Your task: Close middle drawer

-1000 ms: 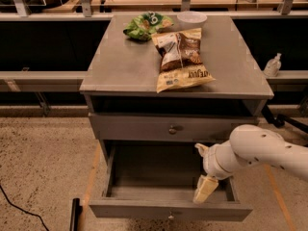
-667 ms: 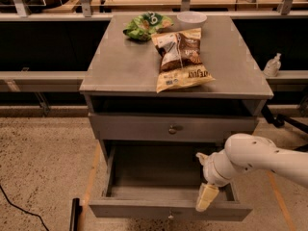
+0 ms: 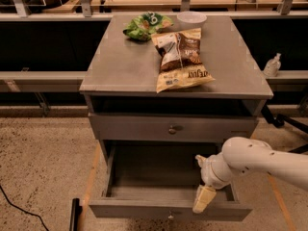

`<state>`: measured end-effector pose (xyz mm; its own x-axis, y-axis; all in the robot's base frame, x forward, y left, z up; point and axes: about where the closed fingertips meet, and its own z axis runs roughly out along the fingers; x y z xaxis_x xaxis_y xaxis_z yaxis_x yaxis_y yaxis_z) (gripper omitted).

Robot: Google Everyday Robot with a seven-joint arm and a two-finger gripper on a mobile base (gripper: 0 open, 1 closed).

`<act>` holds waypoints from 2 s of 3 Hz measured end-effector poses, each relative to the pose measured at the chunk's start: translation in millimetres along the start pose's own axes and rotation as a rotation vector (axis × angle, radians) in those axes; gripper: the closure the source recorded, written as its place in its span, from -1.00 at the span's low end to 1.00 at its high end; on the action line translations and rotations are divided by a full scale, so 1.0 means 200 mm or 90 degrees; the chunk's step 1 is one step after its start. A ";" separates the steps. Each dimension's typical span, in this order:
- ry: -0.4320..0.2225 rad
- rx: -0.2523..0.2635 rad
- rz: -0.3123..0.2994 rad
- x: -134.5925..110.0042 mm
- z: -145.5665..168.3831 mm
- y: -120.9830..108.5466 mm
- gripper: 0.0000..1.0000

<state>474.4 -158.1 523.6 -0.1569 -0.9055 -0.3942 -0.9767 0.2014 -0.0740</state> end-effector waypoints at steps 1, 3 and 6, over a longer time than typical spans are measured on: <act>-0.007 0.001 0.022 0.04 0.11 0.02 -1.00; 0.007 0.043 -0.005 0.08 0.20 0.03 -1.00; 0.034 0.083 -0.029 0.12 0.32 -0.03 0.41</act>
Offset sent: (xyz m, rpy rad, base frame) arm -0.0058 -0.0027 -0.0406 -0.0012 -0.0783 -0.0596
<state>485.1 -156.6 456.8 -0.1232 -0.9326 -0.3393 -0.9562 0.2030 -0.2108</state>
